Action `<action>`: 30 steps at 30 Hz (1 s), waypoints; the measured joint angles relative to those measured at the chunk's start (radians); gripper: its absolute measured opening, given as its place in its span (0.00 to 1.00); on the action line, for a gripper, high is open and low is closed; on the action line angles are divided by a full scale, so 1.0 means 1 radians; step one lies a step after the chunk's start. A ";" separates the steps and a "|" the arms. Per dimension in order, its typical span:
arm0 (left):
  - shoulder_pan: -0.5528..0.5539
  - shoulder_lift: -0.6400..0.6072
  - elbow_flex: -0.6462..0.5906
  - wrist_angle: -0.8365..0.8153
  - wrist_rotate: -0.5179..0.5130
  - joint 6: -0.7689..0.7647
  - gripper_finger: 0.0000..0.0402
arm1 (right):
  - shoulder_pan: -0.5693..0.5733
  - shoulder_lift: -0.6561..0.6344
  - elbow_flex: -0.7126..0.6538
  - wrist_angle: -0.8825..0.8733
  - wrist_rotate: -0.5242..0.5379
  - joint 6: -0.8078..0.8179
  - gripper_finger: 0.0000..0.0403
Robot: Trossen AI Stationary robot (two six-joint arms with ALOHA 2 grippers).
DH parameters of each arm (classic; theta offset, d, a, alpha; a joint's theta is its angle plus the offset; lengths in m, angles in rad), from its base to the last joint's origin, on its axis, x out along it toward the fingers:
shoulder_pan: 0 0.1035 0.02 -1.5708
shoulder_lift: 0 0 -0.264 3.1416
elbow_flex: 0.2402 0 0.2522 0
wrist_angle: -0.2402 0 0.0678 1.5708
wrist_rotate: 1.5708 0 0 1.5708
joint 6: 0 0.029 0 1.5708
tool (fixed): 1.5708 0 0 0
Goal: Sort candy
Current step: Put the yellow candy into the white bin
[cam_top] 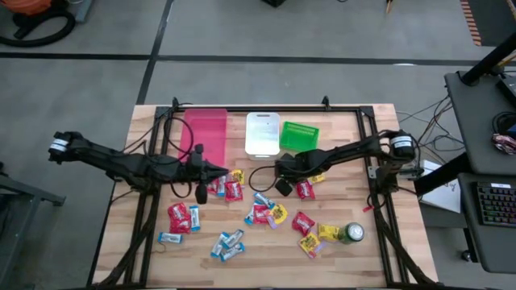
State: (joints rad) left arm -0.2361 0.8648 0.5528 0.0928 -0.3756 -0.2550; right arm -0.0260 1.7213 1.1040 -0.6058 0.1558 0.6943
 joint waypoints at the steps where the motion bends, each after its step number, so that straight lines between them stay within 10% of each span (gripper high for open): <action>1: -0.001 -0.003 0.014 -0.036 0.000 -0.007 0.00 | 0.003 -0.016 0.001 0.001 0.000 -0.002 0.02; 15: -0.006 -0.009 0.107 -0.260 0.001 -0.042 0.00 | -0.008 -0.214 0.002 0.292 0.000 -0.193 0.02; 30: -0.006 -0.018 0.140 -0.347 0.002 -0.073 0.00 | -0.263 -0.061 0.001 0.770 0.004 -0.452 0.02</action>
State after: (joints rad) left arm -0.2424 0.8471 0.6930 -0.2546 -0.3740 -0.3283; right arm -0.2891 1.6602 1.1053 0.1639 0.1600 0.2424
